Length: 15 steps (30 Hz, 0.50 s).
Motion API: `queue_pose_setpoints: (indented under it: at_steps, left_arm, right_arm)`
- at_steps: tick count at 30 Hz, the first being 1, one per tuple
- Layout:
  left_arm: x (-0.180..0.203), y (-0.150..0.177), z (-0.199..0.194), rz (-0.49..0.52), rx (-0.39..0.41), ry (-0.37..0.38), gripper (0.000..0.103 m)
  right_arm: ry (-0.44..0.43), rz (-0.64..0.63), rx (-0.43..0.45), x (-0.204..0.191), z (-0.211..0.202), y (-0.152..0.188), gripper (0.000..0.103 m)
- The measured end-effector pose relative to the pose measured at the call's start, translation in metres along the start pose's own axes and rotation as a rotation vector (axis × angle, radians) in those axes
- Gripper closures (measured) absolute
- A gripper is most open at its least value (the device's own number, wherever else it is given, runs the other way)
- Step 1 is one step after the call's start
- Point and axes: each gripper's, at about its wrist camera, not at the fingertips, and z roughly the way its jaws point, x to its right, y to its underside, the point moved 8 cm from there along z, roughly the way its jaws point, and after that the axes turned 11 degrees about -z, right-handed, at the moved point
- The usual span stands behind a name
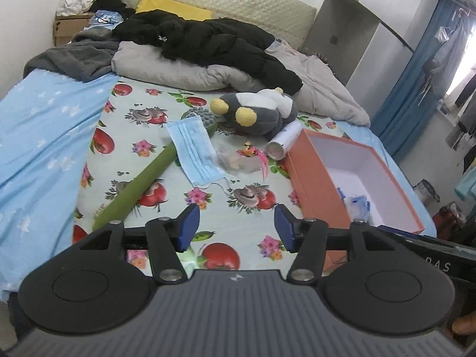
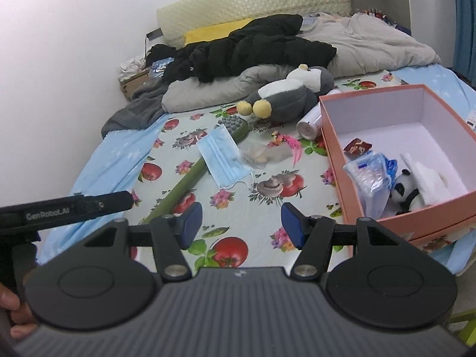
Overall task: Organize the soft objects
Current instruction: 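Withdraw both grippers back from the pink box, then move the left gripper to the blue face mask while the right reaches the clear plastic piece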
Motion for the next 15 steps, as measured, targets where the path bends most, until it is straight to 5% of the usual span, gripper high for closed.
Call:
queue_pose_setpoints:
  at_steps: [6, 15]
  left_arm:
    - [-0.010, -0.002, 0.011, -0.015, 0.001, -0.040, 0.028]
    - [-0.018, -0.025, 0.061, -0.048, -0.037, -0.081, 0.028]
  right_arm:
    - [-0.001, -0.004, -0.026, 0.002, 0.016, -0.002, 0.042]
    - [-0.017, 0.014, -0.051, 0.016, 0.059, -0.029, 0.042]
